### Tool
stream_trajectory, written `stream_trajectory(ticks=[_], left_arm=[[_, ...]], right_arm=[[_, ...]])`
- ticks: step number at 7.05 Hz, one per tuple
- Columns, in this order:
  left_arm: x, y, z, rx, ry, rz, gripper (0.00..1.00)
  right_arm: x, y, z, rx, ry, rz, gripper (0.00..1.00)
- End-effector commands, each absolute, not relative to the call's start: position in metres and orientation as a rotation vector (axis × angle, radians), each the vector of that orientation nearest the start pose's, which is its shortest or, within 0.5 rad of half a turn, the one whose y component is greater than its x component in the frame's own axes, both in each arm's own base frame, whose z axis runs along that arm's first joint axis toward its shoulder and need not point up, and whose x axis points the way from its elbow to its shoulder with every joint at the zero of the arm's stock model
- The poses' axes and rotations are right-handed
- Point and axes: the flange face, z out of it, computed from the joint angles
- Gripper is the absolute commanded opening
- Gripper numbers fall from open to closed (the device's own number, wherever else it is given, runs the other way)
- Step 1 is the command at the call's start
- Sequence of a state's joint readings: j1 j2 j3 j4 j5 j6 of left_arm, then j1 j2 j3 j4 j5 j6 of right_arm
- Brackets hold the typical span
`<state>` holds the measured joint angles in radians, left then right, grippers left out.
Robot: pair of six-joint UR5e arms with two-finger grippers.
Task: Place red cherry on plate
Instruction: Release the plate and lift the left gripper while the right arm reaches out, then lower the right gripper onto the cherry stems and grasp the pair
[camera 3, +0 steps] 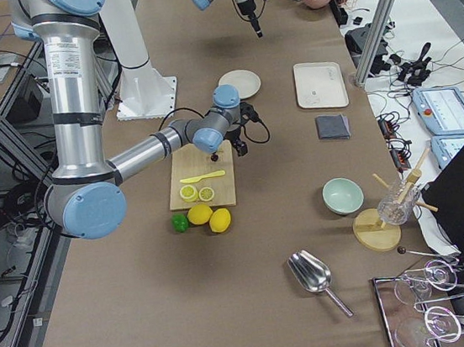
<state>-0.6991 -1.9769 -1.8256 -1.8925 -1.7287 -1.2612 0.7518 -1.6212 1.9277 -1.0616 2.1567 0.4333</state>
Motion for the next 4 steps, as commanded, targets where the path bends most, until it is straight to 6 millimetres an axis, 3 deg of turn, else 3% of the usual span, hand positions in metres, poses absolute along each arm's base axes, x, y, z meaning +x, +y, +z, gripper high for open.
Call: stream_trajectory(ticks=[1, 2, 4], left_arm=[[0.395, -0.482, 0.288, 0.338, 0.928, -0.275, 0.98], [0.398, -0.48, 0.287, 0.334, 0.932, -0.27, 0.98], [0.397, -0.48, 0.287, 0.333, 0.934, -0.27, 0.98]], right_arm=[[-0.304, -0.359, 0.461, 0.338, -0.958, -0.649, 1.0], [-0.3, -0.347, 0.476, 0.328, -0.955, -0.663, 1.0], [-0.31, -0.335, 0.484, 0.324, -0.928, -0.682, 1.0]])
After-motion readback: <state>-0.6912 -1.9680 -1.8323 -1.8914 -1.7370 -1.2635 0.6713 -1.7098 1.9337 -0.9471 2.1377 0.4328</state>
